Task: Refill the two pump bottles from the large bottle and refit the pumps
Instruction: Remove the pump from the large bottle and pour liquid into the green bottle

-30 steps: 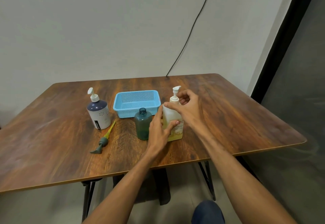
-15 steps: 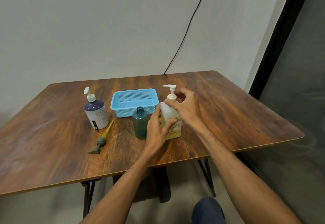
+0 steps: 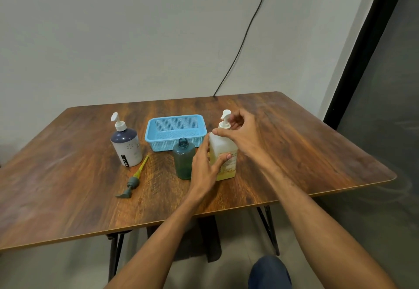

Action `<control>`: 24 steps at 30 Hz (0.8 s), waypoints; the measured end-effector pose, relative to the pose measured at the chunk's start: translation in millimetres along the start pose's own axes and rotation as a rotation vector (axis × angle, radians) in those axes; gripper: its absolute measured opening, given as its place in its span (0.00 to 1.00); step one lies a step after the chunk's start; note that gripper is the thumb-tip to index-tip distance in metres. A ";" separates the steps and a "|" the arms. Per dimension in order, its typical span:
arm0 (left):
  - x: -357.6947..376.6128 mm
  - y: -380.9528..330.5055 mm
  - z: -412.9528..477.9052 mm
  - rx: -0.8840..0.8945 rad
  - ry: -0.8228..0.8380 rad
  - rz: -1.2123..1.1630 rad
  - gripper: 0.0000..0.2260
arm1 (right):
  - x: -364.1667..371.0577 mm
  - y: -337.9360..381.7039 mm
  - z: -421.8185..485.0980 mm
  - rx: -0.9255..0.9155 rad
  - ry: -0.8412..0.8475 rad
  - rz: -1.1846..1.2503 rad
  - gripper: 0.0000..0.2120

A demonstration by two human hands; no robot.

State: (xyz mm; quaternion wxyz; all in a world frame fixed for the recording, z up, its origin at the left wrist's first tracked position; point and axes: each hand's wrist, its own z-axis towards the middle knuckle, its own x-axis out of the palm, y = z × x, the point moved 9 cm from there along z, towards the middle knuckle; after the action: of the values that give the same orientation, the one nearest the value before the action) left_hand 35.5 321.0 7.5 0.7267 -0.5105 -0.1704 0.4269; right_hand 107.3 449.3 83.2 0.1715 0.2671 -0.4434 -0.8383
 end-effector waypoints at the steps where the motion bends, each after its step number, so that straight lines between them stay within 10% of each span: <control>1: 0.1 0.1 0.2 0.001 0.002 0.000 0.30 | -0.7 0.9 -0.2 -0.012 -0.023 -0.016 0.17; 24: 1.2 -0.6 -0.5 -0.022 0.012 0.058 0.34 | -41.3 67.3 -6.4 -0.150 -0.041 0.117 0.10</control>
State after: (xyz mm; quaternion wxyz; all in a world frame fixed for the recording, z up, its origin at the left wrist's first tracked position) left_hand 36.7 321.7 7.6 0.7093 -0.5256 -0.1558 0.4431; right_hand 147.5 429.9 148.6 0.2304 0.2099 -0.3976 -0.8630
